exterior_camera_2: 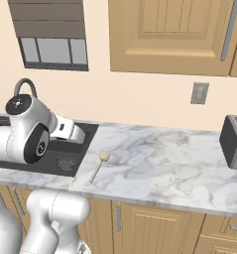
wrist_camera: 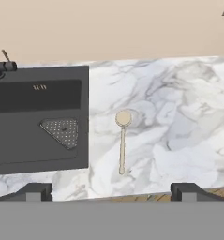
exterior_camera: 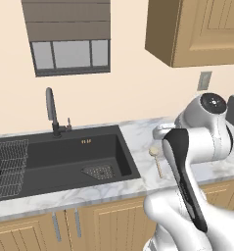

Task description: Grab the spray bottle from the cabinet, then place it next to the cutting board for sanitizing. Then grab the dish brush from the countertop next to the sink and place it next to the cutting board.

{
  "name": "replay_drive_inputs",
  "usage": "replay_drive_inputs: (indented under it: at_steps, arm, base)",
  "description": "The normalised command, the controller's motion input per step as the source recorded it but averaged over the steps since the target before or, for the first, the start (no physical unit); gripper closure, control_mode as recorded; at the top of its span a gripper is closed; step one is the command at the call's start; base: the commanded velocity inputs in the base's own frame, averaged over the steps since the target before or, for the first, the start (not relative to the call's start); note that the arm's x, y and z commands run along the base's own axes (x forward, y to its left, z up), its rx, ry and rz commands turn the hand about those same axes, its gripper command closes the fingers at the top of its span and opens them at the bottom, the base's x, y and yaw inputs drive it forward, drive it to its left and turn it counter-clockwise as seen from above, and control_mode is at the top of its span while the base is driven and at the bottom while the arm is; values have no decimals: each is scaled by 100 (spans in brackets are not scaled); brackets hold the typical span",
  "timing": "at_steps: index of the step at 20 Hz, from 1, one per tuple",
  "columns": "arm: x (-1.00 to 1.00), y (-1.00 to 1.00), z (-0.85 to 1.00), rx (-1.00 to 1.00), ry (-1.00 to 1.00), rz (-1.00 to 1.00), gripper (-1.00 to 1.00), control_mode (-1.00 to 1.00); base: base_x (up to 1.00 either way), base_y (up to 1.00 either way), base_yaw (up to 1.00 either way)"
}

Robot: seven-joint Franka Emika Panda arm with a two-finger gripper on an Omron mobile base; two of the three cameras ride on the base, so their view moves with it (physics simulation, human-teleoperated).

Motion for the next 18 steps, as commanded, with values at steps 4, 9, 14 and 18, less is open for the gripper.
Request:
replay_drive_inputs:
  at_steps: [4,9,14,18]
  arm:
    - [50,-9,-53,0,15,0,-100,-100]
    - [47,-26,-54,0,16,1,-100,-100]
    - [57,-25,-61,0,19,0,-100,-100]
    - [58,-15,-63,0,15,0,-100,-100]
  base:
    - [0,0,0]
    - [0,0,0]
    - [0,0,0]
    - [0,0,0]
